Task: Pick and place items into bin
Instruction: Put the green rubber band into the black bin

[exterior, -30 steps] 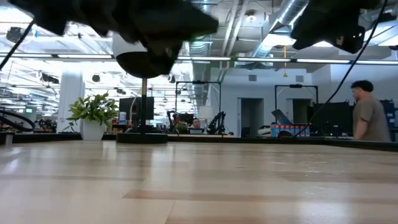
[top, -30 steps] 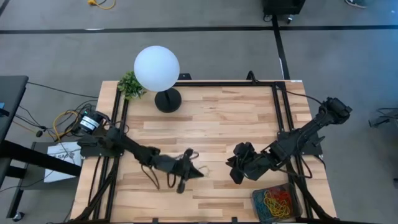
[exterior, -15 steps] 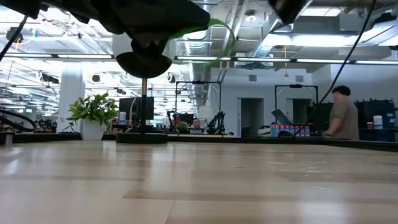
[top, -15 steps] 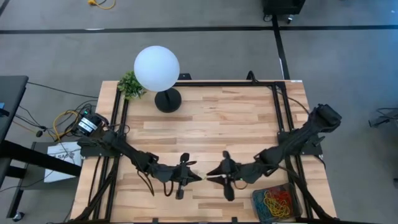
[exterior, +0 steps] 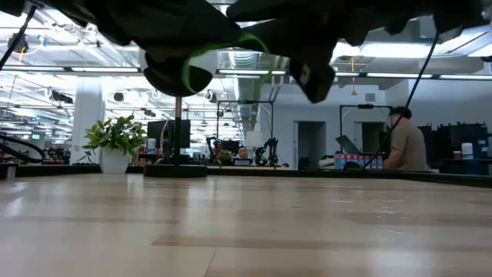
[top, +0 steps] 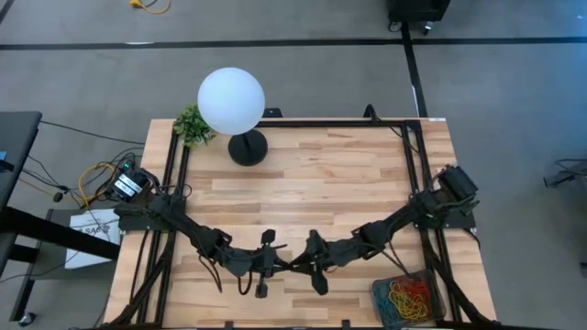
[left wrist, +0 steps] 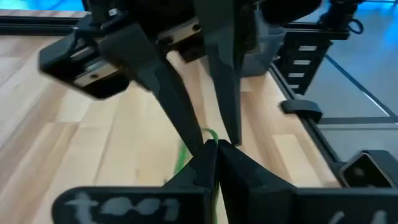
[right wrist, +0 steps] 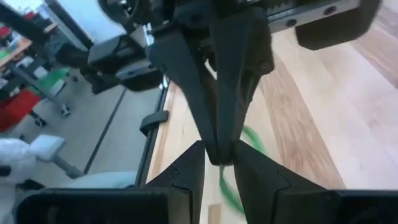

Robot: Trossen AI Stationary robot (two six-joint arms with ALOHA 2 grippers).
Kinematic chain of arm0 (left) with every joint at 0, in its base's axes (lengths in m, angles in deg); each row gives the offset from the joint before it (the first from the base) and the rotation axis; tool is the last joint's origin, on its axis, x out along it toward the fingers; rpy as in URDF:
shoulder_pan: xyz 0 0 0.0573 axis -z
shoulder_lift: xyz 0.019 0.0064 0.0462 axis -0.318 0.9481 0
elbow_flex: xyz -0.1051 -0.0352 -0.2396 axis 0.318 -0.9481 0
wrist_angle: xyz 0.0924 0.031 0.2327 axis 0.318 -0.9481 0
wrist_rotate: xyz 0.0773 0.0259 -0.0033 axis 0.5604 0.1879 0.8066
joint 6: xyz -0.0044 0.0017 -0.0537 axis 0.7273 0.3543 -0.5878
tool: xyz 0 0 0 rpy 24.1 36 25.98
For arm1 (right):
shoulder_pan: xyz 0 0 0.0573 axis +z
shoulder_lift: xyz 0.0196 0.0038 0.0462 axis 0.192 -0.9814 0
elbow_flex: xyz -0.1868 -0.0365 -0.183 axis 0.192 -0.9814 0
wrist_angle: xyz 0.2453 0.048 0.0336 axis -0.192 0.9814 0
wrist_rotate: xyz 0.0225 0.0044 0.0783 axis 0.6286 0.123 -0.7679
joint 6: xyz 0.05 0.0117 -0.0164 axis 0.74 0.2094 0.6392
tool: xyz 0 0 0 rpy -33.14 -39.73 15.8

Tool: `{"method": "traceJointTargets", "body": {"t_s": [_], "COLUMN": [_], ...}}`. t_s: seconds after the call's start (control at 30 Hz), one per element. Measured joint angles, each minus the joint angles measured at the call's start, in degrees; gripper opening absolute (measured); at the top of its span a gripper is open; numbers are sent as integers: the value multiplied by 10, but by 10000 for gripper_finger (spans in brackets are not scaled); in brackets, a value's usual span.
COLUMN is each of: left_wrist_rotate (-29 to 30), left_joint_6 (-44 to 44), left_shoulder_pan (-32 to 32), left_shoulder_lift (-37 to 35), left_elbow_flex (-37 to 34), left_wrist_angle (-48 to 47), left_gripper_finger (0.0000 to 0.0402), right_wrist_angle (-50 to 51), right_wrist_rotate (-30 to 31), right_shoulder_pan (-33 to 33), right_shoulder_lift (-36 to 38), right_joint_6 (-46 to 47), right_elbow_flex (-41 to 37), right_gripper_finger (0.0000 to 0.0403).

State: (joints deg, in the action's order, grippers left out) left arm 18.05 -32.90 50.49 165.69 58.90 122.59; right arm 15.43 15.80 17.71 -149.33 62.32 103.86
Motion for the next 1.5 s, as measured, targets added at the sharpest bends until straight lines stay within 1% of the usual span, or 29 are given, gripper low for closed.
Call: {"method": "traceJointTargets", "body": {"t_s": [0.03,0.1,0.37,0.63,0.77,0.83,1.0,1.13,1.27,1.5], "left_wrist_rotate": [2,-1,11,34,32,21,-11,-13,-7,4], "left_joint_6": [0,0,0,0,-10,-14,-14,-7,-11,-49], "left_shoulder_pan": [1,1,16,24,24,24,22,22,21,21], "left_shoulder_lift": [0,0,-1,-1,-1,-1,-1,-1,-1,-1], "left_elbow_flex": [0,0,1,1,1,1,18,25,26,26], "left_wrist_angle": [0,-1,7,9,12,14,11,6,-21,-83], "left_gripper_finger": [0,0,0,0,0,0,0,0,0,0], "right_wrist_angle": [-8,-18,-25,7,4,6,5,5,18,40], "right_wrist_rotate": [-12,-10,-17,-19,-19,-19,-18,-18,-18,-18], "right_shoulder_pan": [-1,0,0,15,23,22,9,-6,-16,-18], "right_shoulder_lift": [-5,-8,-3,-7,-7,-7,-7,-7,-7,-7], "right_joint_6": [-14,-25,-27,8,5,3,3,21,55,57], "right_elbow_flex": [0,0,0,1,1,1,1,1,1,1], "right_gripper_finger": [77,77,77,77,77,77,77,77,77,77]}}
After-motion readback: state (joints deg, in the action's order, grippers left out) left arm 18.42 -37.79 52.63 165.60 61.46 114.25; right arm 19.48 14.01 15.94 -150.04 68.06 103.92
